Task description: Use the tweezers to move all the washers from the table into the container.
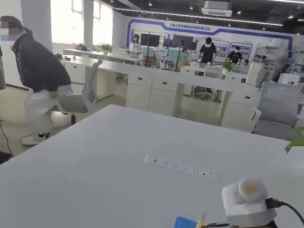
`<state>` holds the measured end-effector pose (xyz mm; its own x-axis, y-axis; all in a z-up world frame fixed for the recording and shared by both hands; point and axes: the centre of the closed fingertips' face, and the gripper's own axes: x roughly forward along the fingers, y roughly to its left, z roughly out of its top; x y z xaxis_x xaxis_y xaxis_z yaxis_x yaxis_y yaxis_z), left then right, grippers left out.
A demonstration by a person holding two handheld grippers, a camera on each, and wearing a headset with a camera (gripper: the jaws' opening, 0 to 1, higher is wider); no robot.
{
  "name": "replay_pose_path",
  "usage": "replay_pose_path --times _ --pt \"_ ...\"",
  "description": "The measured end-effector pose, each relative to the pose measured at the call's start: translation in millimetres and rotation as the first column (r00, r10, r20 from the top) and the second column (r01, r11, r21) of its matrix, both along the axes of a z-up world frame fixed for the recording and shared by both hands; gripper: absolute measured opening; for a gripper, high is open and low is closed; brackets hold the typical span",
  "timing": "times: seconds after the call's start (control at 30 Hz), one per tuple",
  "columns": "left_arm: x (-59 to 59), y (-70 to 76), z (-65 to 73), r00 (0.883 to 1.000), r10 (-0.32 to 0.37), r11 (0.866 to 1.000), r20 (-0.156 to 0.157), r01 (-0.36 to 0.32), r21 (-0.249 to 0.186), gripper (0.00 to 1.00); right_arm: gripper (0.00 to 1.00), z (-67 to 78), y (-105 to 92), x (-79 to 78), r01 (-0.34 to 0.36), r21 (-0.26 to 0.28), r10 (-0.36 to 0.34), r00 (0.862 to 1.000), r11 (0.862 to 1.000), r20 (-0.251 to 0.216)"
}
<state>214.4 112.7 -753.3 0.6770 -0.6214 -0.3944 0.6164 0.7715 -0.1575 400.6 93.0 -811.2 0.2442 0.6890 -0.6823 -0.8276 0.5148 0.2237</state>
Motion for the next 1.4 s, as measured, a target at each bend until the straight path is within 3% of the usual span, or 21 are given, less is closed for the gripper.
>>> replay_pose_path --times 0.33,0.43,0.63,0.77,0.9,0.97,1.23,1.33,1.4 --pt "1.9 1.4 1.5 1.0 0.012 1.0 -0.002 -0.012 -0.017 0.92 0.04 3.5 7.9 -13.7 -0.108 0.001 0.108 0.993 0.994 0.052" --pt "2.7 2.6 3.2 1.0 0.017 0.999 -0.003 -0.017 -0.029 0.91 0.04 15.5 11.6 -18.1 -0.129 0.038 0.126 0.988 0.991 0.086" --pt "2.6 3.2 10.2 1.0 0.01 0.997 -0.011 -0.011 -0.081 0.87 0.04 41.1 6.5 -27.9 -0.159 0.052 0.149 0.978 0.986 0.147" --pt "-0.7 -4.6 15.6 0.998 -0.052 0.989 -0.029 0.048 -0.137 0.77 0.04 56.0 -1.2 -44.2 -0.188 0.066 0.176 0.972 0.98 0.158" --pt "-1.0 -14.1 19.2 0.991 -0.134 0.986 -0.017 0.132 -0.101 0.67 0.04 62.2 -10.7 -66.6 -0.226 0.078 0.214 0.966 0.971 0.144" --pt "-0.8 -20.8 24.1 0.985 -0.173 0.979 -0.016 0.17 -0.108 0.62 0.04 63.0 -14.2 -77.2 -0.248 0.076 0.236 0.962 0.966 0.139" --pt "1.9 -36.6 38.1 0.957 -0.29 0.954 0.008 0.29 -0.078 0.43 0.04 54.1 -31.8 -122.5 -0.37 0.011 0.366 0.923 0.929 0.121" --pt "4.2 -38.9 41.6 0.947 -0.321 0.945 0.012 0.321 -0.062 0.4 0.04 45.7 -40.0 -140.3 -0.45 -0.061 0.454 0.884 0.891 0.112" --pt "6.4 -40.5 44.5 0.94 -0.34 0.939 0.014 0.34 -0.052 0.39 0.04 38.3 -45.6 -154.4 -0.511 -0.12 0.522 0.847 0.851 0.097"
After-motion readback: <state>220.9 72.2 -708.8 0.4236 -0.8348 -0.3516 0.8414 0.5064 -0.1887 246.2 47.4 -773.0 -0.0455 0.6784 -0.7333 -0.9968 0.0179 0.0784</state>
